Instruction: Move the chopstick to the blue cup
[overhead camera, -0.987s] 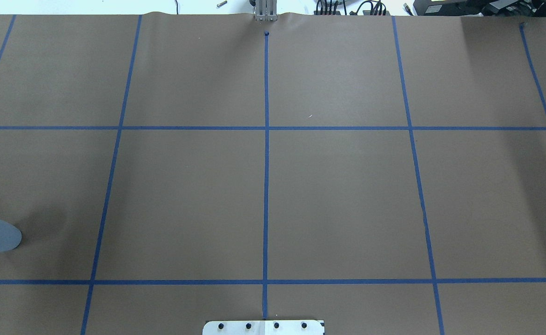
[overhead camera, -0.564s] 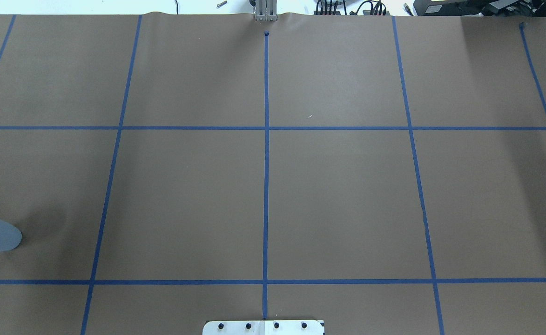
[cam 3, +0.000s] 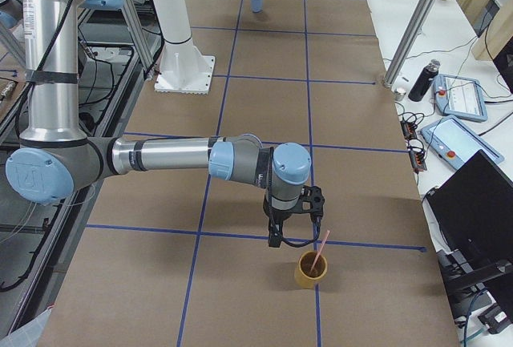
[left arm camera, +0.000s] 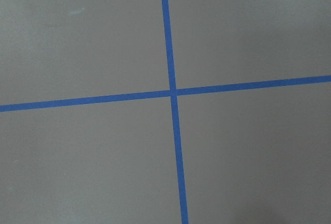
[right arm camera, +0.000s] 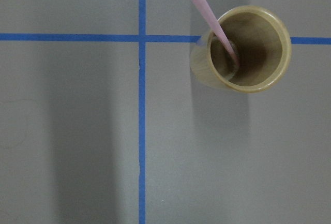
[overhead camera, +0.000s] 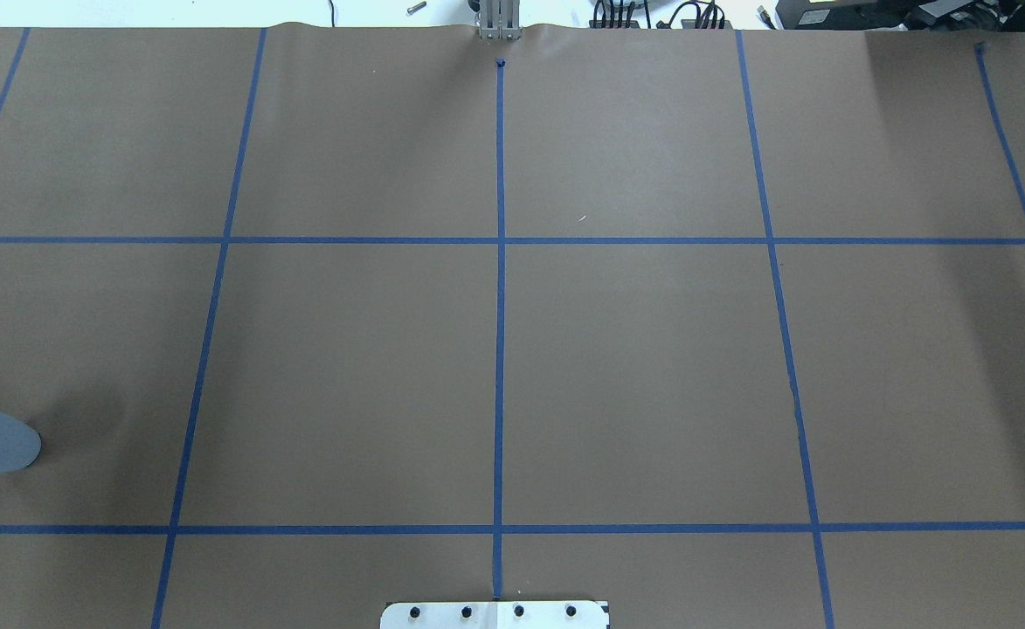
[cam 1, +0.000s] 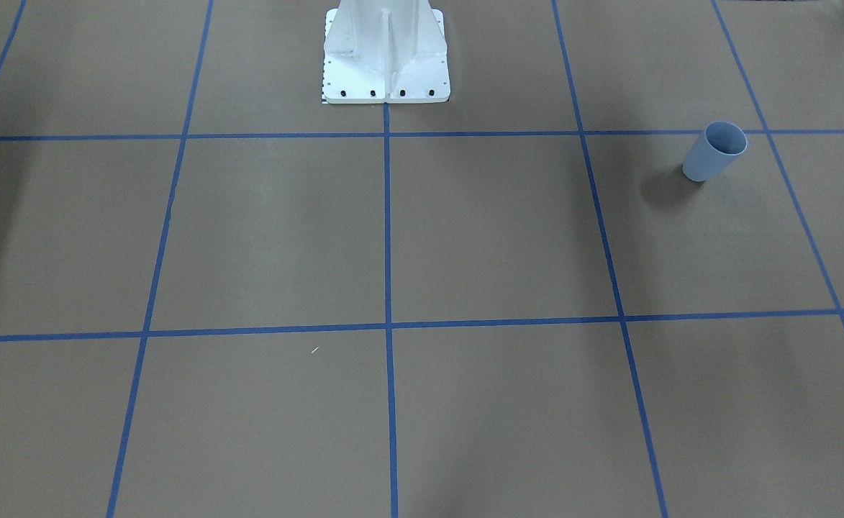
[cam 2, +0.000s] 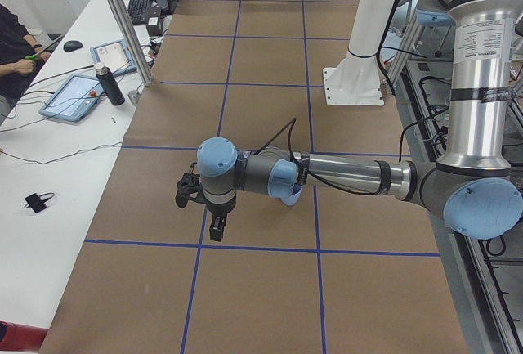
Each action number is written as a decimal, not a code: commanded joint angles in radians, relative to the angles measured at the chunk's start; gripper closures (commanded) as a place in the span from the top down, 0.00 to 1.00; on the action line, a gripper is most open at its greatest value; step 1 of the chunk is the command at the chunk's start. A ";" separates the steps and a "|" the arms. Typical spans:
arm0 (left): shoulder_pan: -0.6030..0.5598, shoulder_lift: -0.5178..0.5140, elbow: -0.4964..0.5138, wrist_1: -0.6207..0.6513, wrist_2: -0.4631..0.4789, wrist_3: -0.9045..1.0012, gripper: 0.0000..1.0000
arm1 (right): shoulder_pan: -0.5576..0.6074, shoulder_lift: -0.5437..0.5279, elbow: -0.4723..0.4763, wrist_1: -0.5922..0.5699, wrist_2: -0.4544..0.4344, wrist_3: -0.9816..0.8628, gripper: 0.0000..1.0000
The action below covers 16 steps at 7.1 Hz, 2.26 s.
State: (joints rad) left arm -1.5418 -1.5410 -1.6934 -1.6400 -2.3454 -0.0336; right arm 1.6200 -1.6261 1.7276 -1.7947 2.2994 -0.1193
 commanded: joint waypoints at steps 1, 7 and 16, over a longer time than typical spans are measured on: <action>0.000 -0.002 -0.011 -0.006 -0.003 -0.014 0.98 | 0.000 0.003 0.019 0.001 0.029 -0.003 1.00; 0.280 0.149 -0.176 -0.259 0.002 -0.487 0.98 | 0.000 0.026 0.010 0.000 0.018 0.000 1.00; 0.492 0.364 -0.178 -0.558 -0.040 -0.698 0.98 | 0.000 0.025 0.018 -0.006 0.087 0.036 1.00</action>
State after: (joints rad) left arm -1.0706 -1.1800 -1.8729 -2.1977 -2.3817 -0.7303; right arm 1.6199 -1.6019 1.7448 -1.8021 2.3871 -0.1080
